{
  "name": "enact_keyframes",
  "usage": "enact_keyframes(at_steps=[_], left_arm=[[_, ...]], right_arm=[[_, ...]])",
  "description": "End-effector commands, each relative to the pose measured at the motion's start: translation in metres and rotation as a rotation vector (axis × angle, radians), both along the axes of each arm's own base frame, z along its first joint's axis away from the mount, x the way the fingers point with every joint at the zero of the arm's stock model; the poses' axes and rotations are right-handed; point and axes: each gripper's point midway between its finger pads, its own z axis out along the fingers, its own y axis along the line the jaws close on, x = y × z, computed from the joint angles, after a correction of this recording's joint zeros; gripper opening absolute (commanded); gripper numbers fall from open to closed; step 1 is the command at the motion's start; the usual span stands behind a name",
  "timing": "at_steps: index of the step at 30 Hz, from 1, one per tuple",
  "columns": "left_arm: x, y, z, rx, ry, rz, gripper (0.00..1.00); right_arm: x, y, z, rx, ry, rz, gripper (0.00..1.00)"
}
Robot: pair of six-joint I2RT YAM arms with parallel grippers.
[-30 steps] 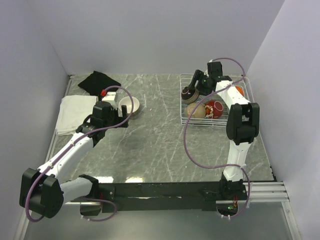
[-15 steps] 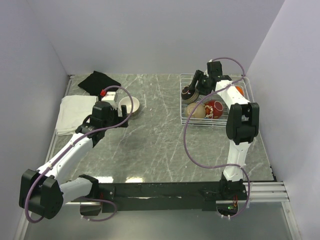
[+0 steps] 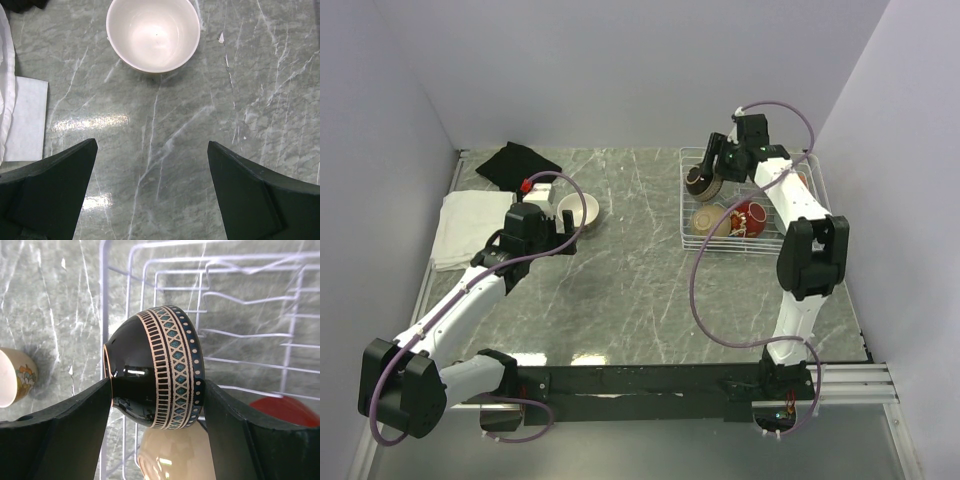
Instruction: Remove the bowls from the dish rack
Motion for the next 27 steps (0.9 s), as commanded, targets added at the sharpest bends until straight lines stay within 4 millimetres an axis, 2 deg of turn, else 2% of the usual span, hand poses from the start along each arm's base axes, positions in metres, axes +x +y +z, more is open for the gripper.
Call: enact_keyframes(at_steps=[1, 8, 16, 22, 27], left_arm=[[0.002, -0.003, 0.011, -0.008, -0.041, -0.014, 0.99], [0.002, -0.005, 0.01, -0.018, -0.036, -0.018, 0.99], [0.002, -0.006, 0.01, -0.024, -0.031, -0.017, 1.0], [0.003, -0.007, 0.011, -0.034, -0.029, -0.013, 1.0], [0.002, -0.008, 0.009, -0.04, -0.021, -0.013, 0.99]], right_arm=[[0.001, -0.006, 0.078, -0.072, -0.217, 0.024, 0.25], [-0.009, -0.013, 0.089, -0.228, -0.259, 0.041, 0.24], [-0.023, -0.003, 0.11, -0.398, -0.325, 0.097, 0.24], [-0.038, 0.02, 0.132, -0.487, -0.406, 0.155, 0.24], [-0.055, 0.051, 0.151, -0.545, -0.485, 0.241, 0.24]])
